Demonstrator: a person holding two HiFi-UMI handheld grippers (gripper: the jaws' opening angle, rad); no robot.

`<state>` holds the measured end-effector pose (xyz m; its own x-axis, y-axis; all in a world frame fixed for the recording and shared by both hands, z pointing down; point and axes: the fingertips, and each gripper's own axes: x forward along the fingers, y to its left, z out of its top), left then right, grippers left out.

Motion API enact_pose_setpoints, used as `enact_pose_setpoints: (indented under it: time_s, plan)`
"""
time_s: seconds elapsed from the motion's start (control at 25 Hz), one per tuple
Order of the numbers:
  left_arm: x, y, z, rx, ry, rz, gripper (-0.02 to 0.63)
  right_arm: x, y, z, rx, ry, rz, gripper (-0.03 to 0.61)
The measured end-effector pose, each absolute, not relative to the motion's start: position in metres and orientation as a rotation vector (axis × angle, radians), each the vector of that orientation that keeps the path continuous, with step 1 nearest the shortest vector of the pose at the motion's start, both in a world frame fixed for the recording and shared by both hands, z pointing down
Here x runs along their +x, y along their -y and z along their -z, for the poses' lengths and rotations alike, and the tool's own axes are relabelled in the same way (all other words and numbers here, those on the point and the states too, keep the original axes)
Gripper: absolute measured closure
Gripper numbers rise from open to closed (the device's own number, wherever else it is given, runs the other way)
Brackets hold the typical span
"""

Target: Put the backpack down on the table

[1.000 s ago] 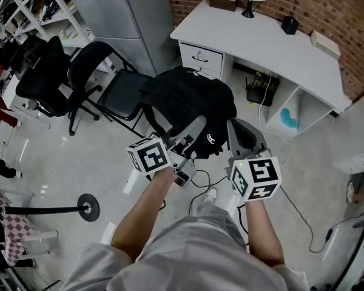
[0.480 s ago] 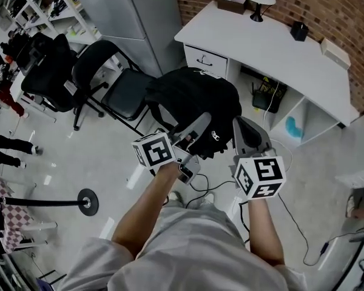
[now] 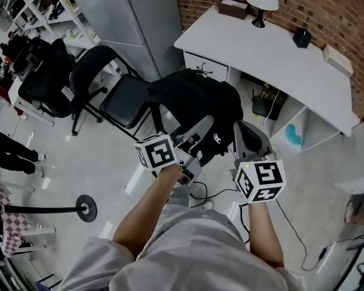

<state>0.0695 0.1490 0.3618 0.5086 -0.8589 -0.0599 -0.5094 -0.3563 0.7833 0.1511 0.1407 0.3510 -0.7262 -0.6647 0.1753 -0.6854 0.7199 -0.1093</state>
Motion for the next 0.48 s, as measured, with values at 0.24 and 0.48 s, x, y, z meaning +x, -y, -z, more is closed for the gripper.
enact_pose_setpoints:
  time_s: [0.24, 0.48]
  plan:
    - [0.046, -0.109, -0.362, 2.060, 1.068, 0.630, 0.476, 0.128, -0.100, -0.355, 1.139, 2.767, -0.232, 0.577]
    - [0.005, -0.065, -0.355, 2.106, 0.986, 0.631, 0.476, 0.082, -0.055, -0.349, 1.210, 2.728, -0.202, 0.577]
